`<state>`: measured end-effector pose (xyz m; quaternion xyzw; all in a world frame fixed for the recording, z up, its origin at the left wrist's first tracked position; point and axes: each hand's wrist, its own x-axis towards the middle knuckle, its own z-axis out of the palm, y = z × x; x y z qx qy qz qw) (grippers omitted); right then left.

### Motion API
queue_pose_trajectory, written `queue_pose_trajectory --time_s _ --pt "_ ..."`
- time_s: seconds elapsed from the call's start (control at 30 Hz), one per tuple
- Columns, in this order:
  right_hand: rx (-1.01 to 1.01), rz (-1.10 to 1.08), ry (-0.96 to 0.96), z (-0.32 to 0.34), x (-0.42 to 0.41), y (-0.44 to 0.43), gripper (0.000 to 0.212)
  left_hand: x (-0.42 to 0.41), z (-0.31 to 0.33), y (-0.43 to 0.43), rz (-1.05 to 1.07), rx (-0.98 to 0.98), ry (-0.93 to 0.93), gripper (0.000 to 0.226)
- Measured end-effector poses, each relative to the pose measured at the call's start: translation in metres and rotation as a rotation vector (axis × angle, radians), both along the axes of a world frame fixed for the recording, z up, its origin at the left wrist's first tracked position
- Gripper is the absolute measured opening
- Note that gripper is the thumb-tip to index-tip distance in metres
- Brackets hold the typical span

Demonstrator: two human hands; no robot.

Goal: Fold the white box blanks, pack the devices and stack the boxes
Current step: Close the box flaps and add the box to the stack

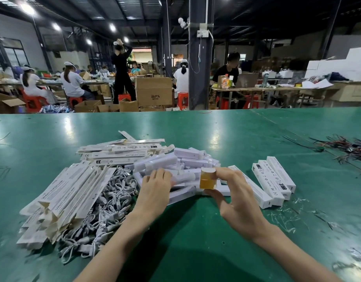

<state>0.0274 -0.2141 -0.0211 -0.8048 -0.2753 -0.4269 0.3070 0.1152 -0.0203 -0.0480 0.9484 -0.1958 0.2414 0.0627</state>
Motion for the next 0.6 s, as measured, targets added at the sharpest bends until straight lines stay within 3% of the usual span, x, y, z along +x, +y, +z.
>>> queue_pose_trajectory --time_s 0.13,0.2,0.33,0.47,0.6 --pt "0.011 -0.023 -0.028 0.004 0.001 -0.002 0.051 -0.021 0.036 0.004 -0.263 -0.472 -0.365 0.015" --pt "0.007 -0.06 -0.037 0.005 0.003 -0.005 0.052 -0.032 0.053 0.007 -0.412 -0.589 -0.488 0.022" --pt "0.005 -0.134 -0.011 0.006 0.007 -0.011 0.063 -0.051 0.06 0.004 -0.526 -0.451 -0.51 0.027" --pt "-0.032 -0.18 -0.059 0.008 0.011 -0.015 0.065 -0.059 0.052 -0.003 -0.519 -0.395 -0.415 0.031" --pt "-0.05 -0.143 -0.055 0.01 0.01 -0.021 0.055 -0.057 0.051 -0.001 -0.51 -0.379 -0.396 0.024"
